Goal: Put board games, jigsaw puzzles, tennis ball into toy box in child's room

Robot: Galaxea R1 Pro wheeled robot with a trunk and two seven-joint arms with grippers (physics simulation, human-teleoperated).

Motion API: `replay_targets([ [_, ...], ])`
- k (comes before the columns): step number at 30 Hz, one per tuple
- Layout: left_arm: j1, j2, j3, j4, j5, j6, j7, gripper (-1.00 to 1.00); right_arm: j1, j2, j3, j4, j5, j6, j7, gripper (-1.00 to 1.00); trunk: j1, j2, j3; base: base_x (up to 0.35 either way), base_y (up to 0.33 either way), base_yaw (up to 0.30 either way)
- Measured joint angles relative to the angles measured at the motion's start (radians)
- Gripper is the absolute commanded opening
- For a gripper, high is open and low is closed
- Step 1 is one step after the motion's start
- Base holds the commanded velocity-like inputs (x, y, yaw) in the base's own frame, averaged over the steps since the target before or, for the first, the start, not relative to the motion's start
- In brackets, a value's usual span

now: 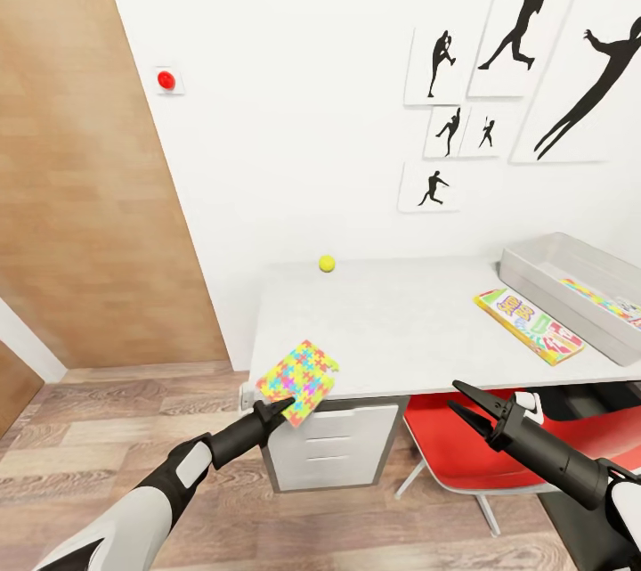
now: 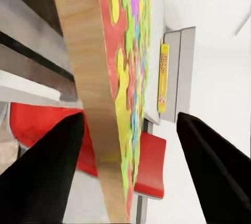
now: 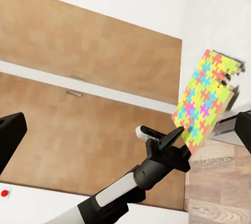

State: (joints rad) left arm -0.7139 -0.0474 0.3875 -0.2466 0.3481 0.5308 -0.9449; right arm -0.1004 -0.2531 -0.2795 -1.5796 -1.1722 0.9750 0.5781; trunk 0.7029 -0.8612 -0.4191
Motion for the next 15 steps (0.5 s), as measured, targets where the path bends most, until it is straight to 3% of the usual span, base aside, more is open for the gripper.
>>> replay_targets([
  [9,0.001,0.0,0.002,0.0,0.006,0.003,-0.003,-1.0,0.0,0.0,0.0,0.001,0.0,0.0,0.0,1.0,0.0,0.0,0.0,0.0,0.0,0.0],
  [15,0.0,0.0,0.001,0.0,0.004,0.002,-0.004,-1.0,0.0,0.0,0.0,0.0,0.0,0.0,0.0,1.0,-0.023,0.042,0.019,0.0,0.0,0.0],
])
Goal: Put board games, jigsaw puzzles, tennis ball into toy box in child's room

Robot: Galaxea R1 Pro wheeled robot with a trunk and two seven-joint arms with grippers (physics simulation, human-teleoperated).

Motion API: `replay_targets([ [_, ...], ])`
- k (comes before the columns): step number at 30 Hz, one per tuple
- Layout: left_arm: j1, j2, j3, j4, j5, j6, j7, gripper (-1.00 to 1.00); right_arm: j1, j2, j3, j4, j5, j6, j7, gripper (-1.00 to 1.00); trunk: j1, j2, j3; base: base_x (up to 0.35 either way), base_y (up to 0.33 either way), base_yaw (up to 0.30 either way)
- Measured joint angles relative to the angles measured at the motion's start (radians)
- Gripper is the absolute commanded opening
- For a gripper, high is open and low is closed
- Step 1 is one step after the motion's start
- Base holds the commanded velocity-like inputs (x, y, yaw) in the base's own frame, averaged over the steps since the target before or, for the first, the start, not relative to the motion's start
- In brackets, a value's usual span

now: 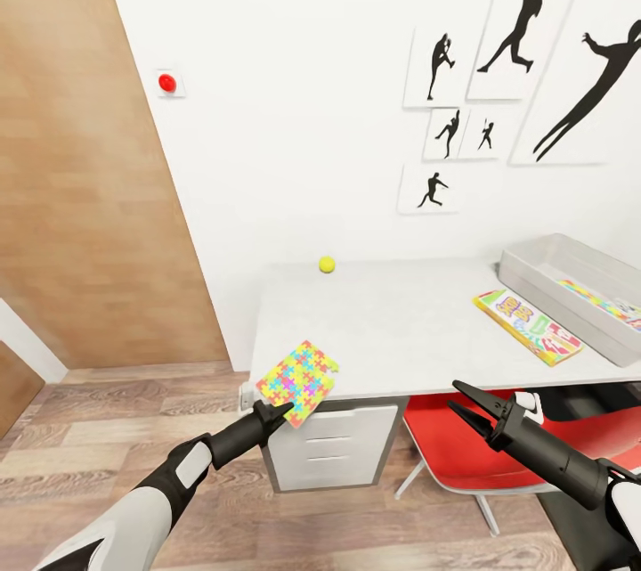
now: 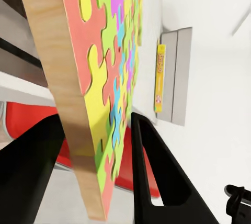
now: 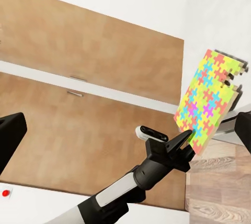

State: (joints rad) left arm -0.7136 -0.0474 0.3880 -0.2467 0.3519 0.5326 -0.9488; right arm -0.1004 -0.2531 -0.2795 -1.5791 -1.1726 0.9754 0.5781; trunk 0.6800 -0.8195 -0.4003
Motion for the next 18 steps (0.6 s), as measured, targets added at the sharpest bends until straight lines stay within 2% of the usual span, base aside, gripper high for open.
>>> replay_targets([
  [18,-0.001,0.0,-0.002,-0.002,-0.003,0.001,-0.012,-1.0,0.0,0.0,0.0,-0.001,0.0,0.0,-0.005,1.0,-0.069,0.126,0.057,0.0,0.0,0.0],
])
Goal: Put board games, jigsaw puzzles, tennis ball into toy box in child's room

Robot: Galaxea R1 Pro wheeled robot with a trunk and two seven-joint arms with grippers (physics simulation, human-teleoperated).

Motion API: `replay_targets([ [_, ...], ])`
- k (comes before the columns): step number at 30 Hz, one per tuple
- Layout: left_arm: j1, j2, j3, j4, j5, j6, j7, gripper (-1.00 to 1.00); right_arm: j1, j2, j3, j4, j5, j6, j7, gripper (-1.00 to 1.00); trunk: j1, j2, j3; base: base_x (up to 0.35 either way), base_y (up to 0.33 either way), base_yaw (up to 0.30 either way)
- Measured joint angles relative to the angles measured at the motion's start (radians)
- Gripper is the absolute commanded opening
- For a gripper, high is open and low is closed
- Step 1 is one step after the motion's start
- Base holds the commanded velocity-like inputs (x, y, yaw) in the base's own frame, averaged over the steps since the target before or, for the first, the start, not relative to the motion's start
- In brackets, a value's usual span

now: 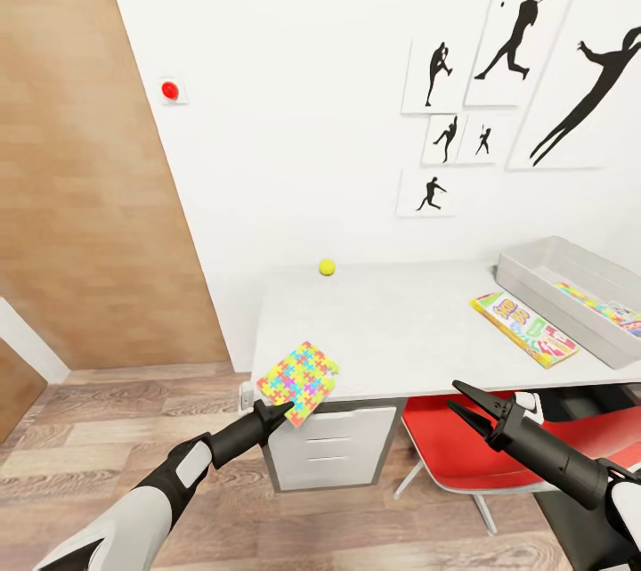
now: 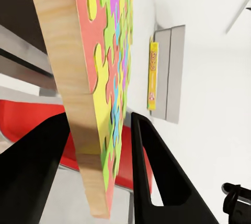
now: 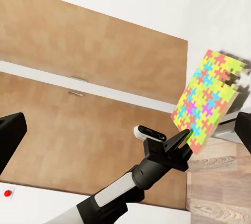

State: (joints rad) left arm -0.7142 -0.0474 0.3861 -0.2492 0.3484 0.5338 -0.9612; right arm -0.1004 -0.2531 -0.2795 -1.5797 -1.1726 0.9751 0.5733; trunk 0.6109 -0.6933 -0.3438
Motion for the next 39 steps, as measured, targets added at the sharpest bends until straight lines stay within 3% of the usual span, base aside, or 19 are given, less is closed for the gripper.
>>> replay_targets([
  [7,0.0,0.009,-0.002,-0.009,0.0,0.014,-0.005,-1.0,0.0,0.0,-0.001,0.0,0.002,0.003,0.0,1.0,-0.027,0.049,0.022,0.0,0.0,0.0],
  [9,-0.003,0.015,-0.002,-0.017,0.0,0.049,-0.007,-1.0,0.0,0.0,-0.002,0.0,0.002,0.003,0.0,1.0,-0.035,0.063,0.028,0.0,0.0,0.0],
  [12,-0.006,0.031,-0.003,-0.077,0.004,0.191,-0.006,-1.0,0.0,0.0,-0.003,0.0,0.002,0.004,0.001,1.0,-0.046,0.084,0.038,0.0,0.0,0.0],
  [13,-0.007,0.036,-0.012,-0.138,0.007,0.285,-0.005,-1.0,0.0,-0.001,-0.003,0.0,0.002,0.005,0.001,1.0,-0.05,0.091,0.041,0.0,0.0,0.0],
  [16,-0.001,0.051,-0.047,-0.264,0.004,0.42,-0.002,-1.0,0.0,-0.001,-0.003,0.0,0.002,0.006,0.002,1.0,-0.061,0.112,0.05,0.0,0.0,0.0],
  [19,0.002,0.134,-0.12,-0.322,0.002,0.486,-0.018,-1.0,0.0,-0.002,-0.004,0.0,0.002,0.006,0.003,1.0,-0.069,0.127,0.057,0.0,0.0,0.0],
  [21,0.002,0.197,-0.172,-0.333,0.006,0.504,-0.091,-1.0,0.0,-0.003,-0.004,0.001,0.002,0.006,0.003,1.0,-0.069,0.127,0.057,0.0,0.0,0.0],
  [22,0.001,0.241,-0.22,-0.338,0.007,0.51,-0.187,-1.0,0.0,-0.002,-0.005,0.001,0.002,0.006,0.003,1.0,-0.073,0.133,0.06,0.0,0.0,0.0],
  [26,0.001,0.373,-0.387,-0.378,-0.001,0.503,-0.509,-1.0,0.0,-0.002,-0.005,0.0,0.003,0.005,0.002,1.0,-0.088,0.161,0.072,0.0,0.0,0.0],
  [27,0.001,0.42,-0.436,-0.408,-0.001,0.503,-0.582,-1.0,0.0,-0.003,-0.005,0.0,0.003,0.006,0.002,1.0,-0.092,0.168,0.076,0.0,0.0,0.0],
  [28,0.002,0.449,-0.462,-0.421,-0.002,0.503,-0.602,-1.0,0.0,-0.003,-0.004,0.0,0.003,0.007,0.002,1.0,-0.096,0.175,0.079,0.0,0.0,0.0],
  [32,0.002,0.503,-0.5,-0.441,0.001,0.503,-0.603,-1.0,0.0,-0.004,0.003,-0.001,0.01,0.008,-0.009,1.0,-0.111,0.204,0.091,0.0,0.0,0.0],
  [39,0.002,0.515,-0.506,-0.443,-0.005,0.502,-0.603,-1.0,0.0,0.0,0.07,-0.006,0.075,0.002,-0.057,1.0,-0.138,0.253,0.113,0.0,0.0,0.0],
])
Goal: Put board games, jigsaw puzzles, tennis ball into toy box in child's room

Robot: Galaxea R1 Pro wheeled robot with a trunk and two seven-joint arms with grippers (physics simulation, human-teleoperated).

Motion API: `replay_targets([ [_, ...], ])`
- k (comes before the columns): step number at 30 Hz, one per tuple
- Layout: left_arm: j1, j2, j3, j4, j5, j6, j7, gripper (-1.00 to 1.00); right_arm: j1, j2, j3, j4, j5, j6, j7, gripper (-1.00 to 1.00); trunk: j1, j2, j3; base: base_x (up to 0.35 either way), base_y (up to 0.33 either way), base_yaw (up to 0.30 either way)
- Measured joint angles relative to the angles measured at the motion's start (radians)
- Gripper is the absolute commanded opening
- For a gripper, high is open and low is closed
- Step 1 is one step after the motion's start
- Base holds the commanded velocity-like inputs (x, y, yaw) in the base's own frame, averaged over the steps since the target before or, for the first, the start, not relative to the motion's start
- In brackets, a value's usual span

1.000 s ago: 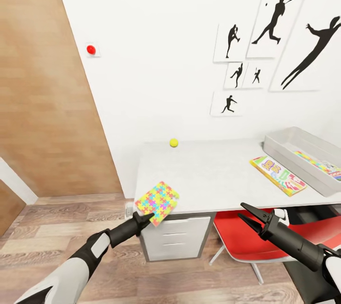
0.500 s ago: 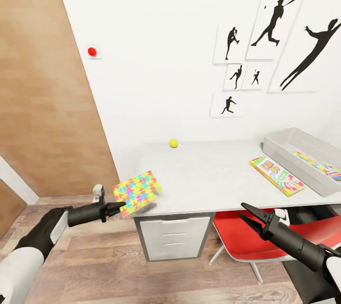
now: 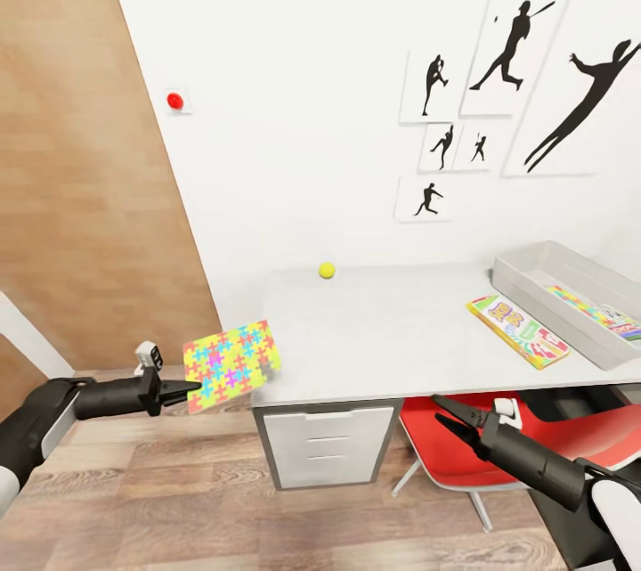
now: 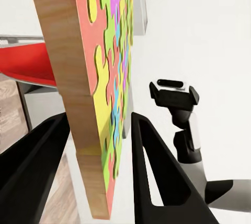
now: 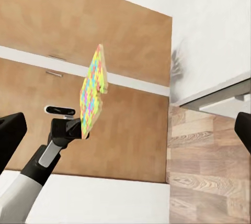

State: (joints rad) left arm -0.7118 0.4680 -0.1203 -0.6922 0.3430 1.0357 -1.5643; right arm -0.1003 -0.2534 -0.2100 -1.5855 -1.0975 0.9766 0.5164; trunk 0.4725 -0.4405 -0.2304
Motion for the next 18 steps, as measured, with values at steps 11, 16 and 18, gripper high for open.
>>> replay_targets([
  [11,0.0,0.002,-0.001,0.001,0.0,0.0,0.0,-1.0,0.0,0.0,0.008,-0.002,0.004,-0.006,0.014,1.0,-0.023,0.043,0.019,-0.014,0.0,0.0],
  [16,0.0,0.002,-0.001,0.001,0.0,-0.001,0.0,-1.0,0.0,0.0,0.005,-0.002,0.004,-0.006,0.014,1.0,-0.023,0.043,0.019,-0.062,0.0,0.0],
  [18,0.001,0.001,-0.001,0.001,-0.001,-0.001,0.0,-1.0,0.0,0.0,0.008,-0.002,0.004,-0.006,0.013,1.0,-0.023,0.043,0.019,-0.009,0.0,0.0],
])
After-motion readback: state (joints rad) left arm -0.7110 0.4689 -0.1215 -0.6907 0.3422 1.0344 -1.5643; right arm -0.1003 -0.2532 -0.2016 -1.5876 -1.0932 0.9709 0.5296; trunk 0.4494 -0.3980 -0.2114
